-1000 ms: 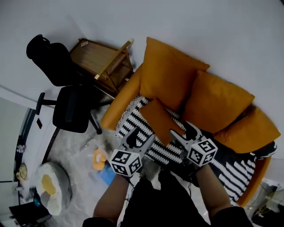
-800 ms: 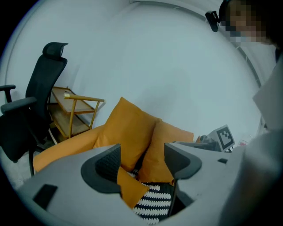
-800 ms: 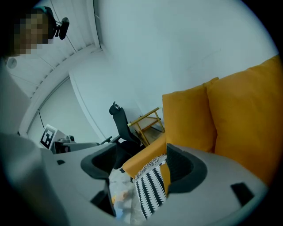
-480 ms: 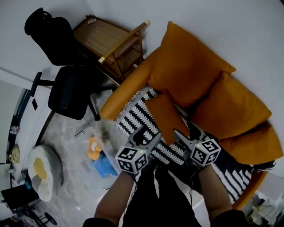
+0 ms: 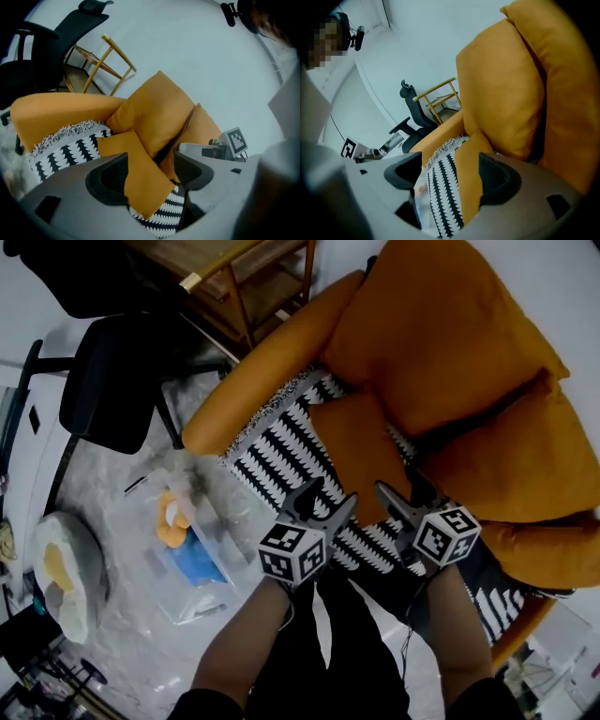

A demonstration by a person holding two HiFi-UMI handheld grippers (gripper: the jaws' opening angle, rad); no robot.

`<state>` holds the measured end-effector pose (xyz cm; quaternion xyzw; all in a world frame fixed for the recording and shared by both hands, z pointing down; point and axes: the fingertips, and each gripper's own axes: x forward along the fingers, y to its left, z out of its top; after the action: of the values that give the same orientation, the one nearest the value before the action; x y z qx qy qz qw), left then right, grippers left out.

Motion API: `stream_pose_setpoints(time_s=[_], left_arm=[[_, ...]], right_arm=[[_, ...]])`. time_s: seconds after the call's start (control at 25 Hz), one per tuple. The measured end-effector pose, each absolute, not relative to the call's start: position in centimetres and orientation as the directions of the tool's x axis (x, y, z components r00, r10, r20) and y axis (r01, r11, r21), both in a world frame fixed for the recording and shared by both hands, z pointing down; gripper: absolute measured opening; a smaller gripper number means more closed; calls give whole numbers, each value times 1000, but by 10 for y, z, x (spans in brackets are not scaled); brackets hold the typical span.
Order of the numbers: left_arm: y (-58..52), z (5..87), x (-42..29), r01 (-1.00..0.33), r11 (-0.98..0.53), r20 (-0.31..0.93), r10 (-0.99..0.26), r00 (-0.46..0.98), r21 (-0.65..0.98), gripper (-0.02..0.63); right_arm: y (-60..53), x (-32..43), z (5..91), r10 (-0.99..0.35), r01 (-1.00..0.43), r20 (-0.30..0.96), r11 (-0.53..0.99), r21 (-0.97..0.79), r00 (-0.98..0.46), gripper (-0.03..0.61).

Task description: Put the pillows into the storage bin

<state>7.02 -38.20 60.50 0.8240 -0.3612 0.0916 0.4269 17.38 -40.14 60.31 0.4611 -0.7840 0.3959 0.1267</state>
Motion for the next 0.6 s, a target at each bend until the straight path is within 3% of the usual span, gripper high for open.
stream_pose_setpoints(time_s=[0.6], left_arm=[[-389,752,85,-636,-179,475,-523,708,751,334]], right_arm=[[-427,191,736,-460,-845,715,377,-379,-526,449]])
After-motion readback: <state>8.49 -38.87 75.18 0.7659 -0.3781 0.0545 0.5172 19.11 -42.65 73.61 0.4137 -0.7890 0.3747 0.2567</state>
